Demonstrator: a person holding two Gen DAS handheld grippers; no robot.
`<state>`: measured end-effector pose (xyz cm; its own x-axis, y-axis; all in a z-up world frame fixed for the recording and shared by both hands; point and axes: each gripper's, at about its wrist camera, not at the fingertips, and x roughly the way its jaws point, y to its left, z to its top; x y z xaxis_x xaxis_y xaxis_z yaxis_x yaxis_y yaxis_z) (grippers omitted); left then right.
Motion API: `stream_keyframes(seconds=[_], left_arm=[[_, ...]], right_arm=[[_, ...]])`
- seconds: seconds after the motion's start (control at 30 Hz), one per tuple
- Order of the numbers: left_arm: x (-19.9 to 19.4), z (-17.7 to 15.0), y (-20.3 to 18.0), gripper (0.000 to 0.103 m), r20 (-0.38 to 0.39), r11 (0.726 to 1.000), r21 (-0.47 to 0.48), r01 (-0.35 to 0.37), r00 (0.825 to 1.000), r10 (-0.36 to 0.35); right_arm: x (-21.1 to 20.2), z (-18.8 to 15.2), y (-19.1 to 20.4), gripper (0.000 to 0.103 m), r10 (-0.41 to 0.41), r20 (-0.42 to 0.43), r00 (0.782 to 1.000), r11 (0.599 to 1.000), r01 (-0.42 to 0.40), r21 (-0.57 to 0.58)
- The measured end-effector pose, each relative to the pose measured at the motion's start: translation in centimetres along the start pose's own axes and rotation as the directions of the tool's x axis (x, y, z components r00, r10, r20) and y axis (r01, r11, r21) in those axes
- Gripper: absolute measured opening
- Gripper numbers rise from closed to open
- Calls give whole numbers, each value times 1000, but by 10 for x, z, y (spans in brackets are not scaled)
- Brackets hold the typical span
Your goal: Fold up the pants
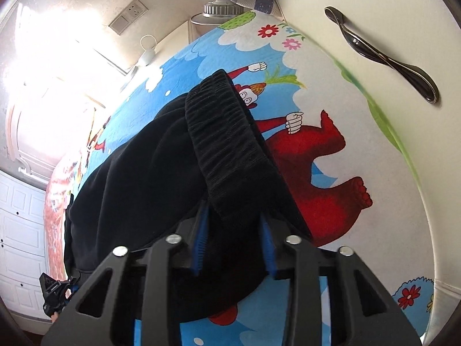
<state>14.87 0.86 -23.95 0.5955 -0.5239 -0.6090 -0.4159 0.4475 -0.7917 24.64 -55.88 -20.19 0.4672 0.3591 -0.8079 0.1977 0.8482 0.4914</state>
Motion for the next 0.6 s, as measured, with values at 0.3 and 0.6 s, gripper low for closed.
stream_keyframes(seconds=[0.3,0.6], left_arm=[[-63,-27,-12,7,59,995,104,-5,998,-2],[-61,-40,17,5,51,996,75,-55,997,52]], right_arm=[[-34,-28,2,19,28,17,999,997,-27,-67],[-36,-34,9,18,-34,37,999,992,38,-117]])
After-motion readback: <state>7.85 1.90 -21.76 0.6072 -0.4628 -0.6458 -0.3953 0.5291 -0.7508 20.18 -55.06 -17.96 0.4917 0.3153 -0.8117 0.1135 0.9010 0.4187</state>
